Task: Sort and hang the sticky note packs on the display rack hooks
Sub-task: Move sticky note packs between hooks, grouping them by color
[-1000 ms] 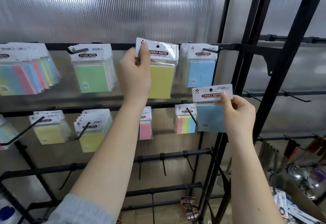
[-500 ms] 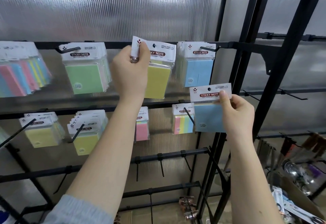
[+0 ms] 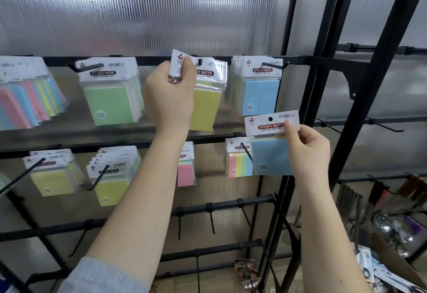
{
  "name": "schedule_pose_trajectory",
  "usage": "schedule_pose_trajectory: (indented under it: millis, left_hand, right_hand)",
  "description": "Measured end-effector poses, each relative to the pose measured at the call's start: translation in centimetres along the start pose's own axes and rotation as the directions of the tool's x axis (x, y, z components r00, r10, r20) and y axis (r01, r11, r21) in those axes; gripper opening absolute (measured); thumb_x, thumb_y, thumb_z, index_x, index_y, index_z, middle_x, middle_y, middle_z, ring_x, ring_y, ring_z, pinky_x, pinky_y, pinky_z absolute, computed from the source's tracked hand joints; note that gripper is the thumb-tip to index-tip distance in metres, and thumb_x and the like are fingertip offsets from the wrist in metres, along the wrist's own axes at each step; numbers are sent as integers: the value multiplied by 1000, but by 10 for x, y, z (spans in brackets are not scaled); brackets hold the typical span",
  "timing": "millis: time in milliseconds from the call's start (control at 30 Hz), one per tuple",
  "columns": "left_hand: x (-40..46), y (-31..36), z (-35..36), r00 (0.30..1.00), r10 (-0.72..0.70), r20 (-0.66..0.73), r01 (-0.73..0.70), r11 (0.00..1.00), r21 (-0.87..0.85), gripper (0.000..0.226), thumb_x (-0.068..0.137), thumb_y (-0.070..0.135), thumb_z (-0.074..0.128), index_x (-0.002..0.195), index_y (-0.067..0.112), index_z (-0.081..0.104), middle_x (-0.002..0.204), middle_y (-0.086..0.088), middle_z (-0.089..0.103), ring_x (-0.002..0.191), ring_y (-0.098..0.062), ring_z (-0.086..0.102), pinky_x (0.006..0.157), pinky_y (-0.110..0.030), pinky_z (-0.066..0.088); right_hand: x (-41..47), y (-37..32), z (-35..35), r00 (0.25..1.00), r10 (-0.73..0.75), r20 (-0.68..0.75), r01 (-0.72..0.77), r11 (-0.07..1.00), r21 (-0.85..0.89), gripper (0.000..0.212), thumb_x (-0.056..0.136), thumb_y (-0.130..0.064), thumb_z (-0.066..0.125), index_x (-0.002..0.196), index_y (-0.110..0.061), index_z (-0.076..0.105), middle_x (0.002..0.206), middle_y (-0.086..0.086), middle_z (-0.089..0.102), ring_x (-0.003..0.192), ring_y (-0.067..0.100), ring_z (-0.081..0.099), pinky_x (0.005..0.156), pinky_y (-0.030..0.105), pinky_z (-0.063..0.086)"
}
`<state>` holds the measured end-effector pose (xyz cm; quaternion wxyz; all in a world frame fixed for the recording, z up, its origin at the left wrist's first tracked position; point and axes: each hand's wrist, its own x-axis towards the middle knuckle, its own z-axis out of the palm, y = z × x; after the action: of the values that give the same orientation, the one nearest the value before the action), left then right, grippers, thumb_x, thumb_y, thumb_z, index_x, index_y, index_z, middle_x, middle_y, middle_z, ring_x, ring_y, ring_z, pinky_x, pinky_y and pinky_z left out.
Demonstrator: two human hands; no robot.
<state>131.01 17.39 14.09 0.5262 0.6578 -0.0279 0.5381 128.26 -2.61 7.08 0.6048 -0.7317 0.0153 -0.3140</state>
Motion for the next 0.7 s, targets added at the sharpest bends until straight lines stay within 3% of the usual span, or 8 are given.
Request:
schedule_pose_trajectory:
  millis: [100,200,267,367,433,567,700]
  left_hand:
    - [1,-8,2,1000,-16,25,16,1000,21,43,90,32,58,54,23,35,48,9,36,46,-6,30,47,-21,22]
    - [3,-17,9,996,-63,64,62,998,20,42,92,32,57,56,23,37,51,11,39,45,-1,36,46,-15,23]
    - [6,-29,14,991,-98,93,103,993,-51,36,93,36,57,63,20,46,57,6,50,52,1,40,51,-16,30]
    - [13,-48,21,984,-123,126,129,991,-37,36,91,43,57,78,9,57,69,-4,57,62,-12,45,56,-27,32]
    - [20,-53,25,982,-147,118,144,989,37,37,89,42,60,73,8,55,61,6,49,56,-10,38,52,-26,27]
    - [37,-53,35,969,-227,97,210,965,154,46,85,41,64,58,22,33,53,8,36,50,-6,31,48,-25,21]
    - [49,-61,43,959,-269,84,241,938,251,38,84,47,63,65,25,39,67,9,50,68,-16,50,53,-27,29]
  right_hand:
    - [1,-1,2,1000,-1,-1,1,1000,5,46,96,-36,53,82,8,61,85,23,65,65,13,44,56,28,29]
    - [3,-2,3,1000,-17,-1,17,1000,10,48,96,-35,53,82,10,59,86,27,63,66,16,43,59,28,28]
    - [3,-2,5,1000,-19,8,19,1000,22,47,96,-36,53,82,8,61,84,22,66,65,14,46,58,27,30]
    - [5,-3,6,1000,-15,4,15,999,33,44,95,-37,53,81,4,63,75,8,66,58,6,46,52,20,33]
    - [7,-4,7,1000,-20,-2,20,999,43,43,95,-36,54,80,3,63,72,3,64,55,1,44,48,14,31]
    - [11,-5,9,1000,-30,-10,30,998,57,43,95,-36,54,78,2,62,72,3,63,57,4,43,50,17,30]
    - [13,-7,11,999,-48,-16,49,997,68,41,95,-36,55,73,-1,62,67,1,61,56,3,42,50,17,29]
